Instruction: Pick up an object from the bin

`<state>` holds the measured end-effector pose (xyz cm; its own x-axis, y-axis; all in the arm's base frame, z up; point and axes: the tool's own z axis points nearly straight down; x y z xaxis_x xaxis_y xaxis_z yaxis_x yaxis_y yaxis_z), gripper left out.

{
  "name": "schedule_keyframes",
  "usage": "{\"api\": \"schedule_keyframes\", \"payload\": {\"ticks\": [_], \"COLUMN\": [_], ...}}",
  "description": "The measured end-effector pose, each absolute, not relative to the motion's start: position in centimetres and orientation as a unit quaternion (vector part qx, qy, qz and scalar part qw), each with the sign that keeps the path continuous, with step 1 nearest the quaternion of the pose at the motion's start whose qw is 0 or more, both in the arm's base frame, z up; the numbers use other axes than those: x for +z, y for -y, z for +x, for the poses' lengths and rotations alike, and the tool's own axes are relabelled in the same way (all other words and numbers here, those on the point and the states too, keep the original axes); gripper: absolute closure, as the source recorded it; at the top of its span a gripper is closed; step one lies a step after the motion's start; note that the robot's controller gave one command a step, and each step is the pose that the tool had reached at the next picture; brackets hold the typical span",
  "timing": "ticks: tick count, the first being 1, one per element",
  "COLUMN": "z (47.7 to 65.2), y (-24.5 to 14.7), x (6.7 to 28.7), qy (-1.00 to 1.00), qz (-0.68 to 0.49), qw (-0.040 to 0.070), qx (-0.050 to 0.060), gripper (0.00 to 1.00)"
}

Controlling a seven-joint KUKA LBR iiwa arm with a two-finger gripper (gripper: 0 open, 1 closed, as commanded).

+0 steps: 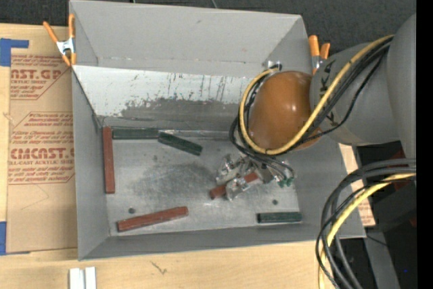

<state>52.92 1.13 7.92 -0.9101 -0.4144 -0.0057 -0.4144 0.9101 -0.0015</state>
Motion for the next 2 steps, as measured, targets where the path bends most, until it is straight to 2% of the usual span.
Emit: {"api": "schedule_keyframes", "payload": {"ticks": [1,2], "z": [52.9,55.2], "y": [-1.1,0.5], "x": [7.9,25.9], "qy": [-0.977,-0.976], "qz": [-0.212,-0.218], "qw": [0.003,0.006], "qx": [0.000,-0.001], "gripper": [1.00,1.00]}}
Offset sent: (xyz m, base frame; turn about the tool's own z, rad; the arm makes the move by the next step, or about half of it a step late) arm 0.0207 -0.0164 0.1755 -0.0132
